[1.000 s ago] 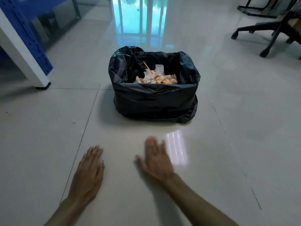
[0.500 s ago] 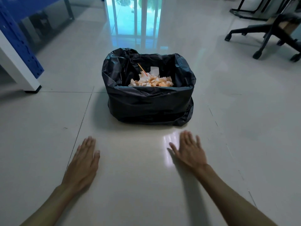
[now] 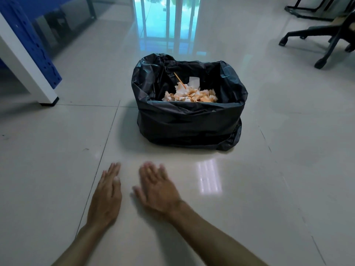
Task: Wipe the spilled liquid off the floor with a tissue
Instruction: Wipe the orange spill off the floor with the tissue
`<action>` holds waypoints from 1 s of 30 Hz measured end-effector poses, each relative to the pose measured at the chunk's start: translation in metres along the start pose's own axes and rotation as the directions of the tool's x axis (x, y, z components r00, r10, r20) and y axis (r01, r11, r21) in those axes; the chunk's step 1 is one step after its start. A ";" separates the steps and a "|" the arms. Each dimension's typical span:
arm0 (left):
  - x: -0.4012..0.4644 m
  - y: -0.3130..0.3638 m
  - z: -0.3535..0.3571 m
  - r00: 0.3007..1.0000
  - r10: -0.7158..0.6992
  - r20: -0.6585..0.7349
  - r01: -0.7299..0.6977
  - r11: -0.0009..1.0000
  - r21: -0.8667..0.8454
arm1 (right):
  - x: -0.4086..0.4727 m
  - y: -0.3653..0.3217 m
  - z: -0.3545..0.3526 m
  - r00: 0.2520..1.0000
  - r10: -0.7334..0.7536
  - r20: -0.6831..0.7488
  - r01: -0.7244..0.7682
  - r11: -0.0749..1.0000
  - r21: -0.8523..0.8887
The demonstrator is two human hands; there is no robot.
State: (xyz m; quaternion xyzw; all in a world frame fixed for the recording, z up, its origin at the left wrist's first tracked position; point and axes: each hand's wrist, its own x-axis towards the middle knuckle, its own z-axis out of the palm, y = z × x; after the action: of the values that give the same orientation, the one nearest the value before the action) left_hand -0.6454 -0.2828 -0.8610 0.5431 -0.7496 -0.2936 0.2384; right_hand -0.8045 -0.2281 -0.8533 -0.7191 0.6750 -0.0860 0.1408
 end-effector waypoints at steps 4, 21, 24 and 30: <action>-0.001 -0.002 -0.007 0.998 -0.031 -0.047 0.025 0.992 -0.127 | -0.014 -0.042 0.022 0.978 -0.204 0.049 0.208 0.972 -0.111; -0.055 -0.007 0.002 0.999 0.015 0.044 -0.022 0.986 0.163 | -0.198 0.163 -0.071 0.762 0.648 -0.022 -0.637 0.742 -0.207; -0.058 -0.004 0.004 0.999 -0.011 0.031 0.006 0.985 0.170 | -0.177 0.138 -0.061 0.819 0.574 -0.004 -0.565 0.805 -0.183; -0.059 0.000 0.004 0.999 -0.018 0.048 0.011 0.988 0.152 | -0.096 0.036 -0.024 0.993 0.114 -0.014 -0.114 0.986 -0.124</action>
State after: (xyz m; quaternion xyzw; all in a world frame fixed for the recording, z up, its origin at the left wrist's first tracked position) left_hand -0.6301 -0.2258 -0.8662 0.5577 -0.7715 -0.2509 0.1757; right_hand -0.8530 -0.1360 -0.8350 -0.6865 0.7195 -0.0380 0.0982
